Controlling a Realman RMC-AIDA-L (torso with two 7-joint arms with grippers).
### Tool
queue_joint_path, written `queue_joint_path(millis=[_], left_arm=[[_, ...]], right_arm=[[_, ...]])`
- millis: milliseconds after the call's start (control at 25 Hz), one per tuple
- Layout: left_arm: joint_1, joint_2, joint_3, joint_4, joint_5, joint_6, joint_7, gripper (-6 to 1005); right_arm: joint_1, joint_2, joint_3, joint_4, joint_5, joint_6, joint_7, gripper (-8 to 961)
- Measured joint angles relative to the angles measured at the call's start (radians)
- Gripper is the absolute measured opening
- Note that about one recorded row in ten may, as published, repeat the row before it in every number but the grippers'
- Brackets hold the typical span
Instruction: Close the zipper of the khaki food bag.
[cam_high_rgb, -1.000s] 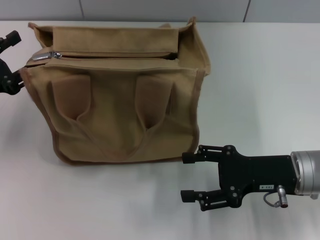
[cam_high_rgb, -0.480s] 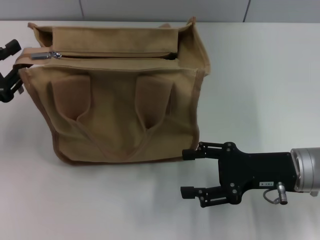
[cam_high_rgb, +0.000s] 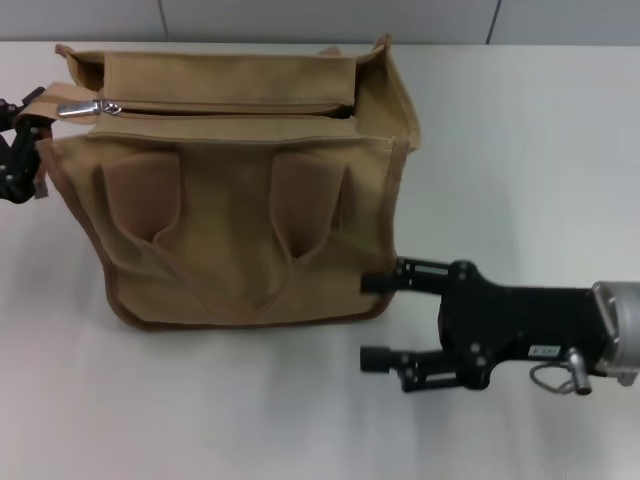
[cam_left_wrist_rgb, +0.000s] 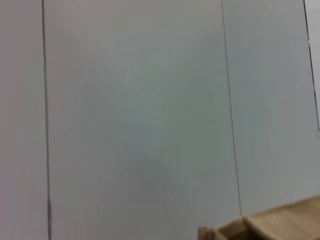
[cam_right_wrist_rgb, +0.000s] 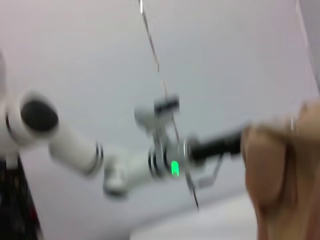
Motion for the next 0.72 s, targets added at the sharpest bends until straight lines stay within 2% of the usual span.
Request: queue_joint_path(millis=[80, 280, 320, 360, 440, 720], left_arm=[[0.006, -0.005, -0.001, -0.001, -0.023, 0.018, 0.0, 83], [0.017, -0.024, -0.001, -0.001, -0.09, 0.062, 0.002, 19], [0.017, -0.024, -0.001, -0.001, -0.09, 0.062, 0.002, 19], [0.018, -0.038, -0.002, -0.001, -0.108, 0.073, 0.021, 19], [0.018, -0.045, -0.002, -0.002, -0.116, 0.087, 0.035, 19], [0.019, -0.051, -0.002, -0.004, -0.139, 0.122, 0.042, 20]], right_arm=[[0.0, 0.0, -0.004, 0.002, 0.082, -0.069, 0.05, 832], [0.039, 0.0, -0.004, -0.007, 0.165, -0.152, 0.176, 832], [0.039, 0.0, -0.004, -0.007, 0.165, -0.152, 0.176, 832], [0.064, -0.001, 0.0, -0.01, 0.192, -0.158, 0.228, 832], [0.08, -0.001, 0.001, -0.015, 0.206, -0.157, 0.266, 832], [0.199, 0.0, -0.005, -0.039, 0.242, -0.119, 0.511, 832]])
